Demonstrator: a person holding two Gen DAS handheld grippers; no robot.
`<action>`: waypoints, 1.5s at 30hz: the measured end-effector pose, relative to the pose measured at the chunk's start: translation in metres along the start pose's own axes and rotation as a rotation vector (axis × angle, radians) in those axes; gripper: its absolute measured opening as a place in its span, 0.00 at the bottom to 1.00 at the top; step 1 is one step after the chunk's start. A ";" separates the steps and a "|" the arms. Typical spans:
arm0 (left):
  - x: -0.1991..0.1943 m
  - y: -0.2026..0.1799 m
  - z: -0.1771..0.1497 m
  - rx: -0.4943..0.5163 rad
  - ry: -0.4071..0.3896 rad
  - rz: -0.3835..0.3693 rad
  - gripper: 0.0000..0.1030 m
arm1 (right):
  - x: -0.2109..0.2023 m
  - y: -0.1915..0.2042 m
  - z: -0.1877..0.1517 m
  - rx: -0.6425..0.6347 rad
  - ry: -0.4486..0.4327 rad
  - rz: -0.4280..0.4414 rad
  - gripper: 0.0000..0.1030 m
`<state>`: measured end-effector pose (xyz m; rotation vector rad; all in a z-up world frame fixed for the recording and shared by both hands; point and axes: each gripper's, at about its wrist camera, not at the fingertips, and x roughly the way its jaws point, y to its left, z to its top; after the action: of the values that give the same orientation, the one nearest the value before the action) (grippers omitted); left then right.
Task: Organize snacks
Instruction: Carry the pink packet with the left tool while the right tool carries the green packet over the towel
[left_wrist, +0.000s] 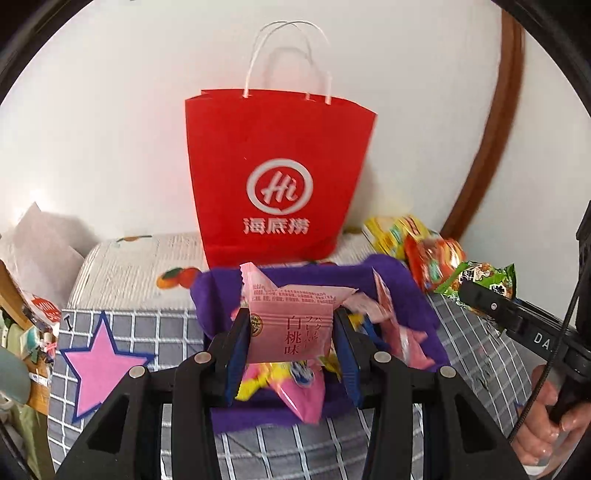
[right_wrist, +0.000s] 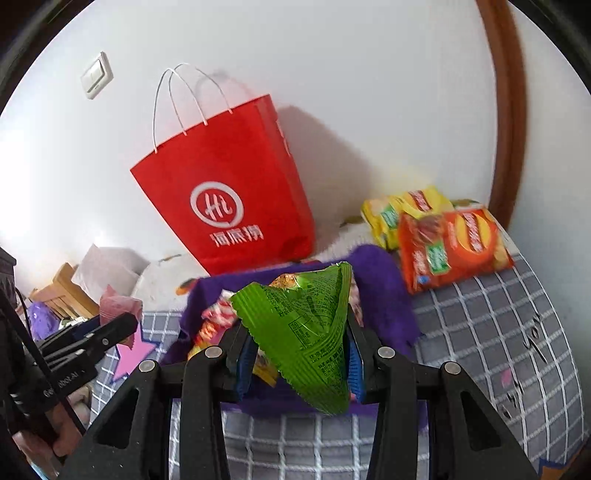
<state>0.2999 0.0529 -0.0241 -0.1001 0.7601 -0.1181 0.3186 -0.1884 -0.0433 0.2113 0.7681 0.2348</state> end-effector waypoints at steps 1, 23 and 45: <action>0.003 0.002 0.004 -0.011 0.003 -0.005 0.40 | 0.004 0.003 0.005 -0.005 0.004 0.002 0.40; 0.071 0.056 0.019 -0.165 0.070 -0.029 0.40 | 0.102 -0.007 0.027 0.032 0.194 0.073 0.40; 0.079 0.041 0.015 -0.128 0.101 -0.049 0.41 | 0.138 -0.009 0.015 0.040 0.338 0.063 0.41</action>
<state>0.3701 0.0827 -0.0722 -0.2363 0.8657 -0.1219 0.4265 -0.1593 -0.1266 0.2370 1.1032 0.3198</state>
